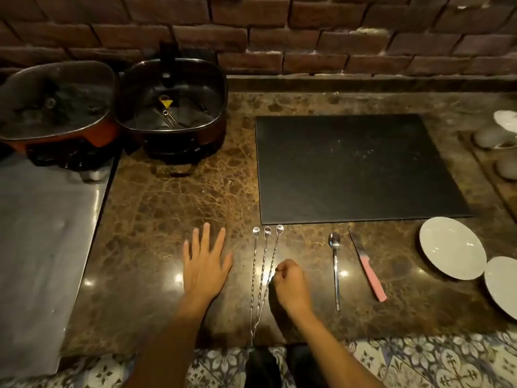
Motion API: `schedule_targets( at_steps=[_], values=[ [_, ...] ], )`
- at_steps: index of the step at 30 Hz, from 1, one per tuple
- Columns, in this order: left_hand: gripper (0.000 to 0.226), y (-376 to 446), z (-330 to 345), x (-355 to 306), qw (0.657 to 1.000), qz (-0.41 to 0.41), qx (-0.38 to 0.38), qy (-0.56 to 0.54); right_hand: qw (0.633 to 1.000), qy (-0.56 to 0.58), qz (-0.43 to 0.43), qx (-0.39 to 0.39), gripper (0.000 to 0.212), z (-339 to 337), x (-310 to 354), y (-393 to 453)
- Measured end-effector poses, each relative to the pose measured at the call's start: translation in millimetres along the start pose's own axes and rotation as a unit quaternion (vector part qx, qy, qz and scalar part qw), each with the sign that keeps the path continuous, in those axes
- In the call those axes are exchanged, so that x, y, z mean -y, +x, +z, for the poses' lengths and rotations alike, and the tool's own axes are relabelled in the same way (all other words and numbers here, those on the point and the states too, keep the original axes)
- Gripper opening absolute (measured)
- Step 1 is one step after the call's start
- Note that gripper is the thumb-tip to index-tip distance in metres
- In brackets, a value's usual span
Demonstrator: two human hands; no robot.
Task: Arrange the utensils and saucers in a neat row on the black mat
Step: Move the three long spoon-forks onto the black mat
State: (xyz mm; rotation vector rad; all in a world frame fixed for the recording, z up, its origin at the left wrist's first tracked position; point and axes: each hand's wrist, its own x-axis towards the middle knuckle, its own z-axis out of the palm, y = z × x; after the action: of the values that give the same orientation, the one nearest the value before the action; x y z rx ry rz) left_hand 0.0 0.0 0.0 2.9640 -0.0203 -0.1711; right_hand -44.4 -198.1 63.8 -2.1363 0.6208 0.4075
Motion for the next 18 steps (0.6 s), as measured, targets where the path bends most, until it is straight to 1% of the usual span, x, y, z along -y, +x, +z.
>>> schedule_targets(
  at_steps=[1,2,4,7,11,13,18],
  values=[
    [0.068,8.4,-1.1,-0.8,1.0,0.017,0.004,0.005,1.0,-0.021,-0.003,-0.015,0.014,4.0,0.7,5.1],
    [0.068,16.5,-3.0,-0.1,1.0,0.014,0.002,0.01,0.999,-0.041,0.0,-0.034,0.01,5.6,5.5,7.9],
    [0.067,31.6,-3.3,-2.0,1.0,0.016,-0.005,0.021,0.997,-0.066,0.002,-0.045,0.005,10.3,11.7,9.5],
    [0.066,38.7,2.8,-4.4,1.0,0.016,-0.002,0.02,0.995,-0.094,-0.01,-0.035,0.004,17.6,11.4,10.2],
    [0.065,42.2,7.5,-0.2,1.0,0.021,-0.011,0.018,0.991,-0.13,-0.016,-0.026,0.013,18.1,14.1,13.0],
    [0.066,42.6,8.4,-0.3,0.999,0.023,-0.019,0.022,0.989,-0.142,-0.022,-0.028,0.013,17.8,16.1,14.5],
    [0.066,42.2,7.3,-0.9,0.999,0.026,-0.03,0.019,0.99,-0.131,-0.013,-0.042,0.009,9.6,9.3,14.4]
  ],
)
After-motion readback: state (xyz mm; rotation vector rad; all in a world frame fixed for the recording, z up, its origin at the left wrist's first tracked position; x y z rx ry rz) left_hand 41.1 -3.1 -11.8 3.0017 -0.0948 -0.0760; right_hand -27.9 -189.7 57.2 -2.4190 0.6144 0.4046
